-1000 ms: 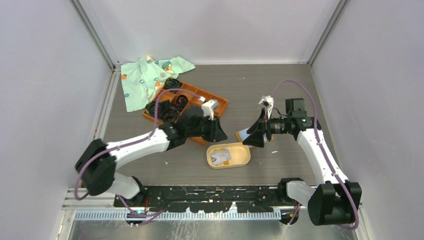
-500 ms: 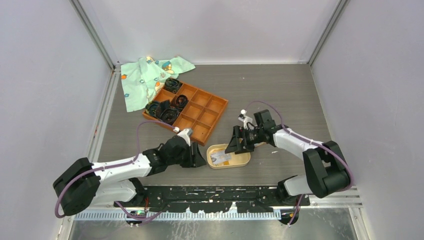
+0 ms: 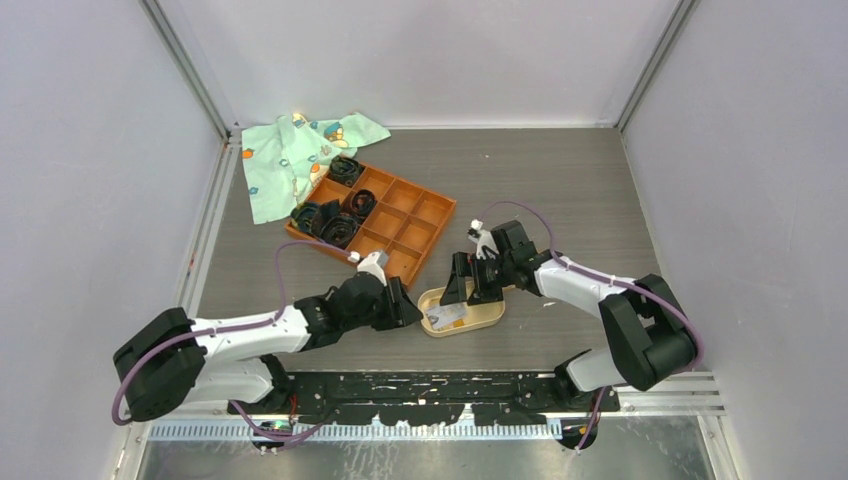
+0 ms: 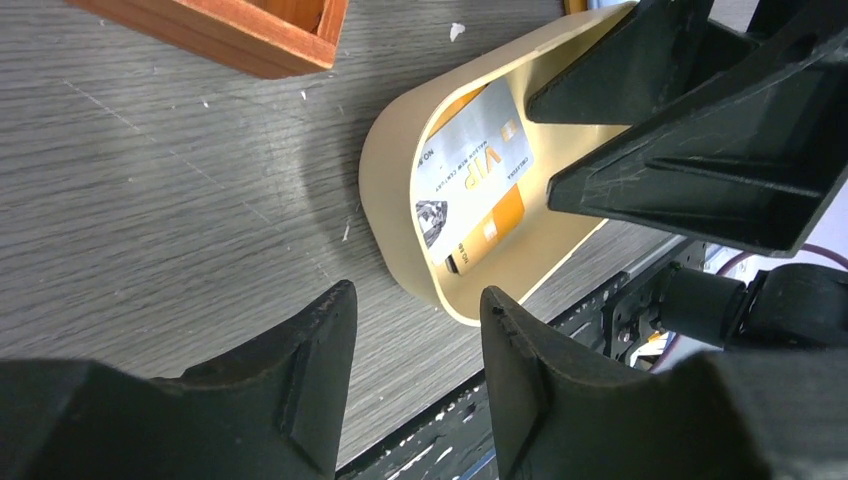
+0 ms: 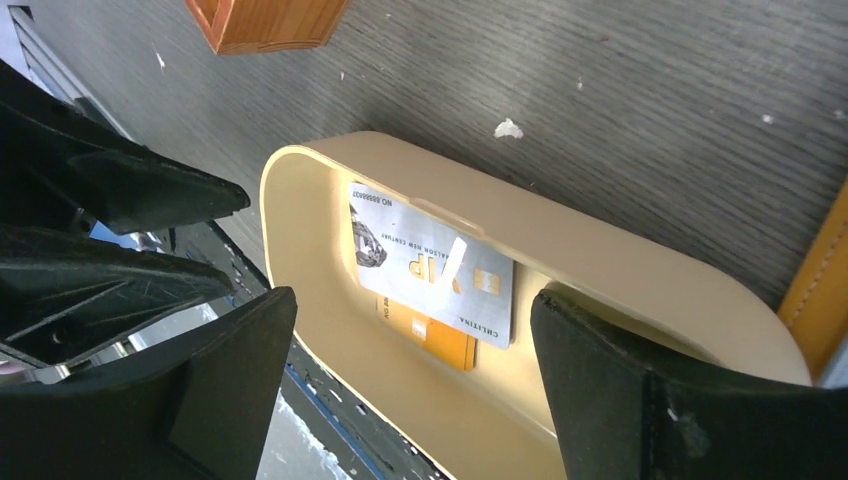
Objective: Put the credit cards into the card holder
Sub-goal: Move the storage box to the center of the board.
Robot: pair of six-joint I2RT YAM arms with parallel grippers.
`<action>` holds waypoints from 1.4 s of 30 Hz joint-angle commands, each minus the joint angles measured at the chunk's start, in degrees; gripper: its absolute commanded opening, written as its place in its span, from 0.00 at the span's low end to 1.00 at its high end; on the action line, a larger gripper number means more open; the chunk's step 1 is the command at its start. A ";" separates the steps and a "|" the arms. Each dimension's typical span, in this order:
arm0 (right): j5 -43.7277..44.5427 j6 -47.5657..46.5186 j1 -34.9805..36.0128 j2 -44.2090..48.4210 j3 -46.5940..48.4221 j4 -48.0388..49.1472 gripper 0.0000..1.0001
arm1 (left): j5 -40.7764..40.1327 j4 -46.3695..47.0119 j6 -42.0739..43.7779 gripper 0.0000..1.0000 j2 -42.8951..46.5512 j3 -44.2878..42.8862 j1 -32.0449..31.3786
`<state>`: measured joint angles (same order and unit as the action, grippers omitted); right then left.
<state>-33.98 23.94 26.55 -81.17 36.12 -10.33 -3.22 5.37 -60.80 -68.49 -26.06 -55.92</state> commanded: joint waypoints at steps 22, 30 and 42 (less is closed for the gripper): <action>-9.94 9.84 1.65 -2.93 0.72 9.42 0.42 | -0.69 -3.60 -0.09 0.31 -9.76 -8.22 -0.26; -14.09 12.53 1.56 -2.26 0.60 12.71 0.37 | -0.64 -4.20 -0.04 0.30 -9.92 -8.93 -0.29; -15.81 13.94 2.11 -2.93 0.52 13.21 0.20 | -0.82 -4.53 -0.05 0.30 -9.49 -9.21 -0.25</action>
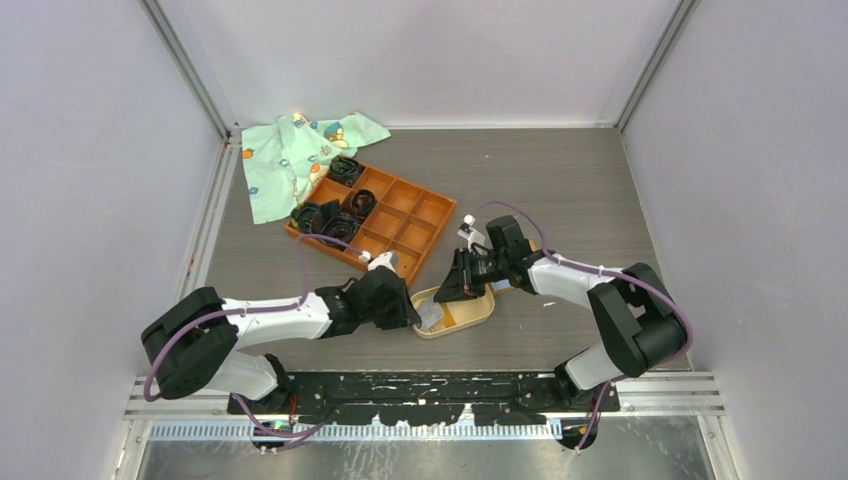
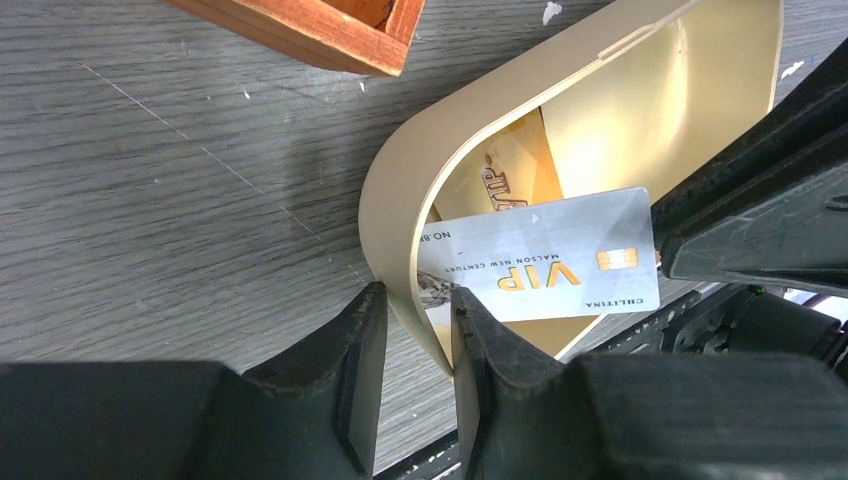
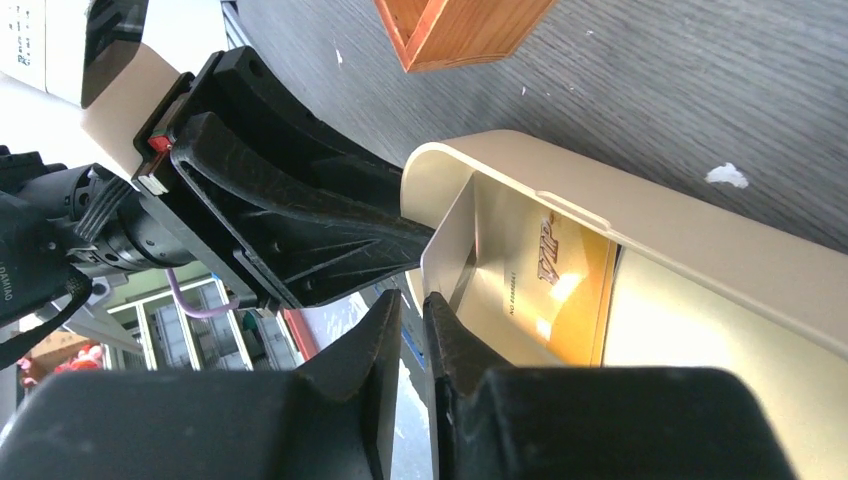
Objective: Put the credit cards into the card holder
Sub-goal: Move the storage box to the center of the board, then pick up the credit card from the storage box.
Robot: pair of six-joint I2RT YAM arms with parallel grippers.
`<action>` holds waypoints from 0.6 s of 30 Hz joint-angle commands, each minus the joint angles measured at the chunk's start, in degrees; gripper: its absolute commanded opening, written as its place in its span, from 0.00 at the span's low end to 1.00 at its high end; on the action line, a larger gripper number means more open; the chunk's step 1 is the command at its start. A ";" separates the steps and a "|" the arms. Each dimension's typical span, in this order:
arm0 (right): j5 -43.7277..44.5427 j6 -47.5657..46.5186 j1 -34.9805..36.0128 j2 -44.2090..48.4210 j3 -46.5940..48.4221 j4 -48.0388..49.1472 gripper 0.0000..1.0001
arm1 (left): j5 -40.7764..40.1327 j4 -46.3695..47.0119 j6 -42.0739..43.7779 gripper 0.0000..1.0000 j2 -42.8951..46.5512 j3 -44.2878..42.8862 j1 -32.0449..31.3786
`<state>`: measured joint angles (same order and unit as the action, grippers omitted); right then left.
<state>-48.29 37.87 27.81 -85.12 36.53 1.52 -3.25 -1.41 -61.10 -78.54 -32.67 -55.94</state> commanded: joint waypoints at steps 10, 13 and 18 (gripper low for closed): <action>0.66 -3.24 3.50 -0.47 1.41 -3.06 0.26 | -1.14 2.30 -0.02 0.30 1.11 -2.06 -0.24; 1.53 -4.12 3.80 -0.49 1.57 -3.67 0.28 | -1.15 2.22 -0.07 0.30 1.12 -2.04 -0.22; 5.12 -6.51 4.39 -0.65 2.34 -5.54 0.18 | -1.02 2.21 0.00 0.30 1.10 -2.21 -0.28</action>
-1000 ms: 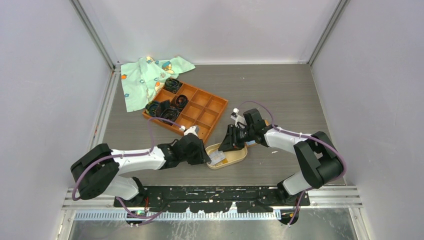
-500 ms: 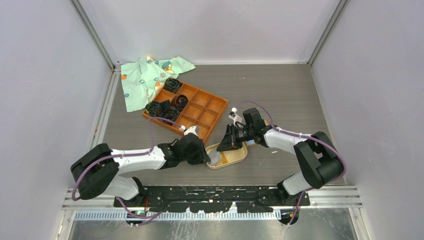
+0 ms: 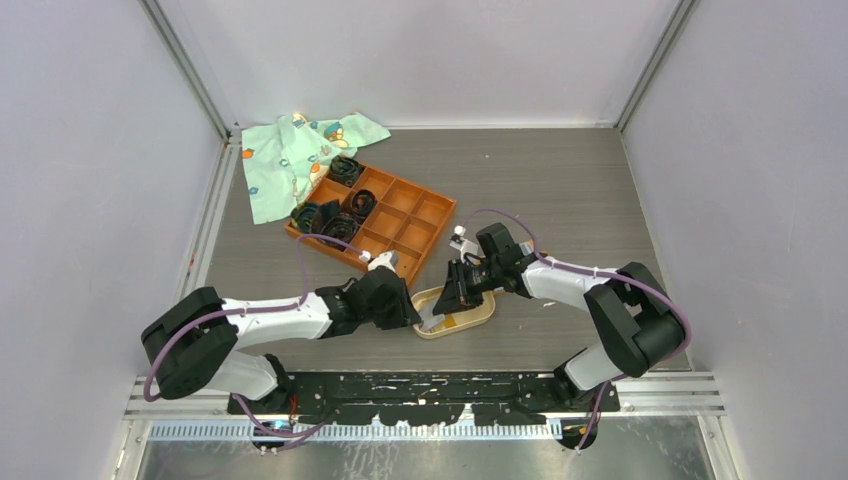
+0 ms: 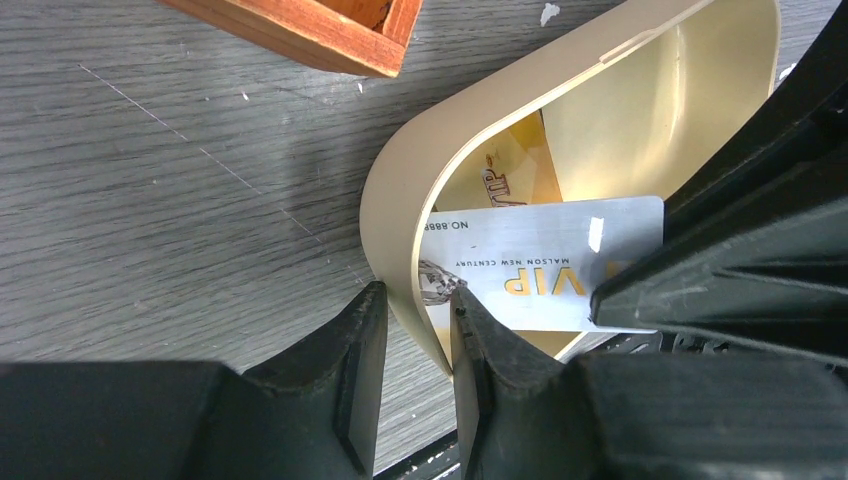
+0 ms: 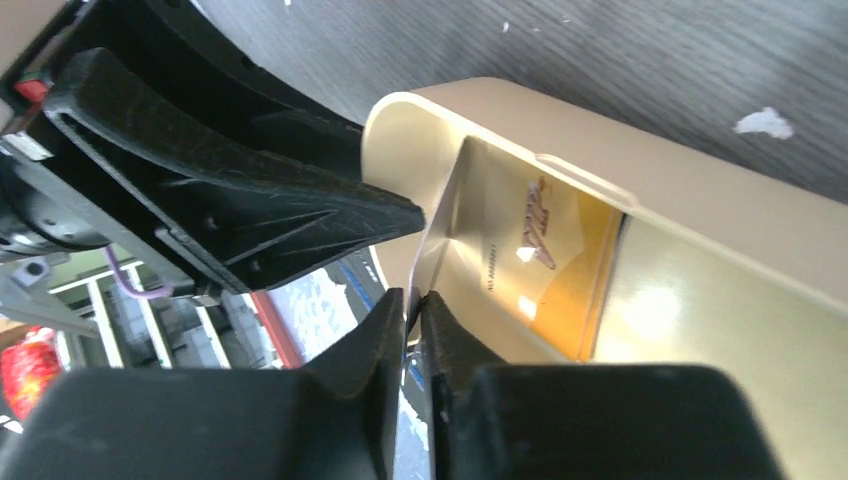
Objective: Put the credit cards into the card holder
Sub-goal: Pick up the credit card from the storage box.
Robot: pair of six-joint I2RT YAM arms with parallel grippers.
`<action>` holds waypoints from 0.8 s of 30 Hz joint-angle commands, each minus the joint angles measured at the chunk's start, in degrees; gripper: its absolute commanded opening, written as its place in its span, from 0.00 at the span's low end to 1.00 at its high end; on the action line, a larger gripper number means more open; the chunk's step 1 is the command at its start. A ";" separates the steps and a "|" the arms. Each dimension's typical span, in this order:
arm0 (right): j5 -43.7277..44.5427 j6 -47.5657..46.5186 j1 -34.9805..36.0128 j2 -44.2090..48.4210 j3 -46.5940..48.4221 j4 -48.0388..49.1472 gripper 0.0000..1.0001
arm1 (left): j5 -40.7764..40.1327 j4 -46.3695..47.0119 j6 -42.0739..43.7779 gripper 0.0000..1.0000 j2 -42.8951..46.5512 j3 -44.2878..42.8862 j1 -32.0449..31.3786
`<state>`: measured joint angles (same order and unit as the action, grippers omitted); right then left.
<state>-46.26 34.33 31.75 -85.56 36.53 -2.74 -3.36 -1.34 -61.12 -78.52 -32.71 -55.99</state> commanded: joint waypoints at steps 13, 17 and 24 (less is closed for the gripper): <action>-4.94 -21.16 -5.90 7.07 8.86 -17.13 0.01 | -2.80 -6.06 6.98 0.39 11.06 -2.89 -0.16; -9.27 -34.62 -8.11 10.39 11.45 -25.98 0.01 | -2.94 -9.88 14.08 0.42 16.88 -3.69 -0.08; -11.43 -55.20 -11.40 15.68 17.31 -42.05 0.01 | 10.92 3.43 37.90 0.49 25.41 0.44 -0.07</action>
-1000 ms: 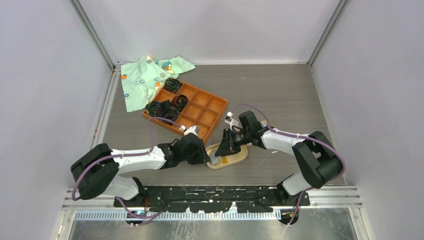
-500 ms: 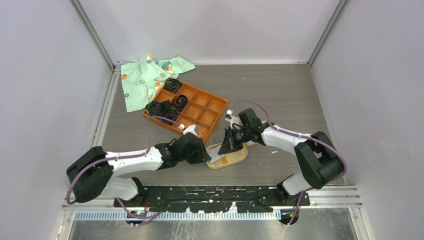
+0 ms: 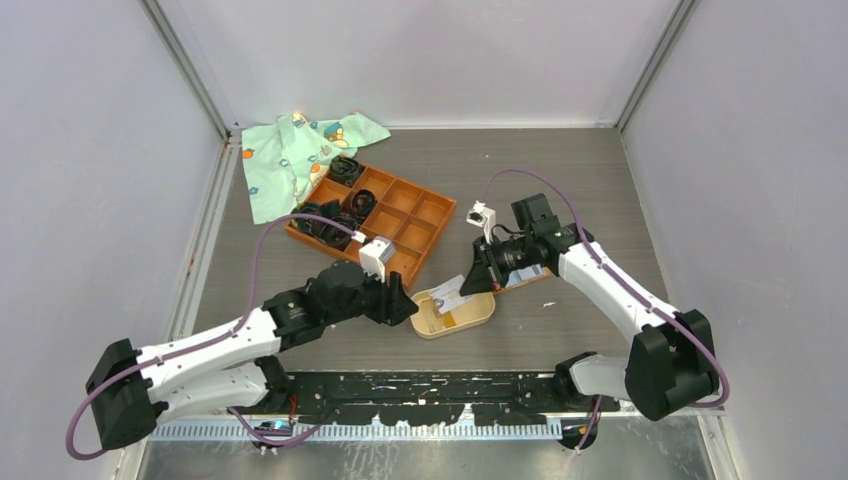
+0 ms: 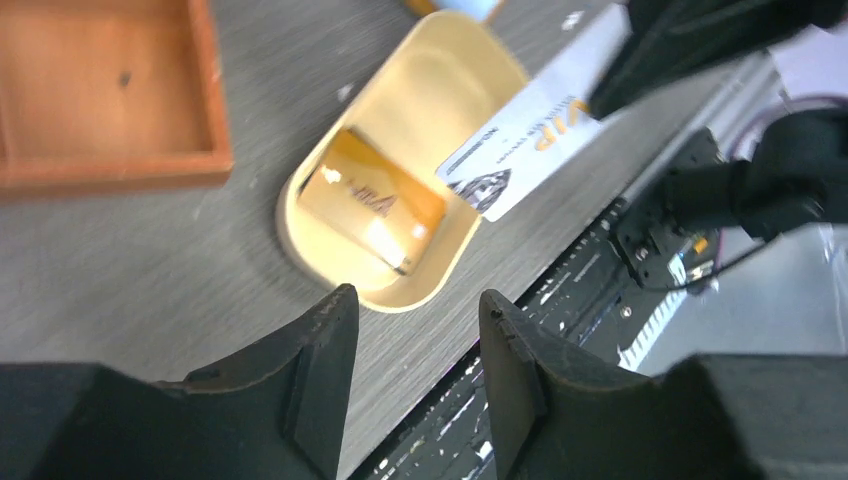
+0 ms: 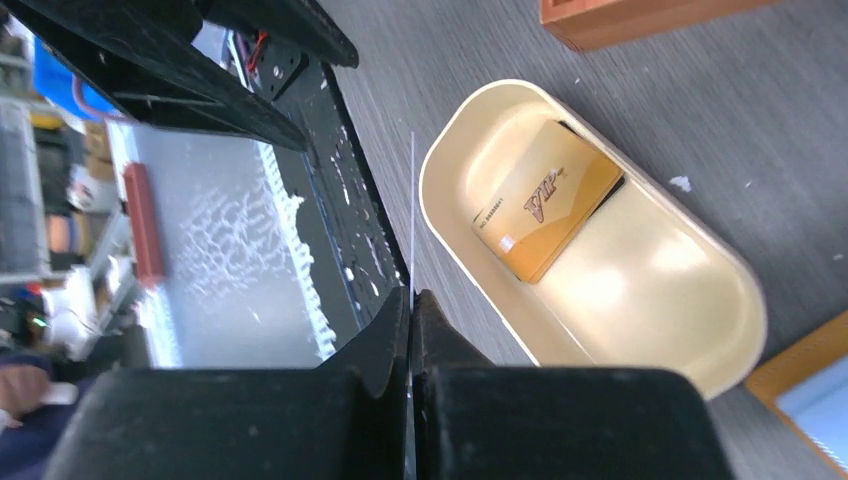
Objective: Put the credit cards into the card holder
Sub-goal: Pick up the credit card from the storage box.
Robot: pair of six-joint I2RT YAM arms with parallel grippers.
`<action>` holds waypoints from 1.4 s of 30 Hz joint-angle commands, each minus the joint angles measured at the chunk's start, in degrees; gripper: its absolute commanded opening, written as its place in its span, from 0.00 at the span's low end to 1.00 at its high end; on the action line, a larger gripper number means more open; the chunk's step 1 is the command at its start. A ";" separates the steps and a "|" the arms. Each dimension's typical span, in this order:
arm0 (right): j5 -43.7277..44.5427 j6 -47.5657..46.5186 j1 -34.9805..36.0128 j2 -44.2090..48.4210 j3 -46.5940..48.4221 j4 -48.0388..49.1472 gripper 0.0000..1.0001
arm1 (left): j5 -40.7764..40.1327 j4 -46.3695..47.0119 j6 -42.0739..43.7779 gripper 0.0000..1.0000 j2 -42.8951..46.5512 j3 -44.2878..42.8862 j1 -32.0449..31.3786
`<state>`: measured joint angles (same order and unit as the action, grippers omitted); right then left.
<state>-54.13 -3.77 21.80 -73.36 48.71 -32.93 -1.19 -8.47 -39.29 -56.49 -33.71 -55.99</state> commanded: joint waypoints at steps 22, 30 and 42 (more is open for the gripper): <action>-6.47 -49.14 -1.86 6.65 9.12 -35.41 0.01 | 40.98 20.46 31.84 0.60 -19.61 -13.89 0.35; -6.99 -48.81 -1.69 6.32 9.21 -35.65 0.01 | 47.19 22.82 26.89 0.17 -27.35 -18.14 0.25; -12.73 -28.27 -8.44 9.46 7.68 -22.27 0.76 | 25.31 55.02 0.70 0.00 -22.30 -2.44 1.03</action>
<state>-60.71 -41.54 16.62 -66.83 55.72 -62.52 36.80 22.33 -23.33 -82.59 -43.81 -55.46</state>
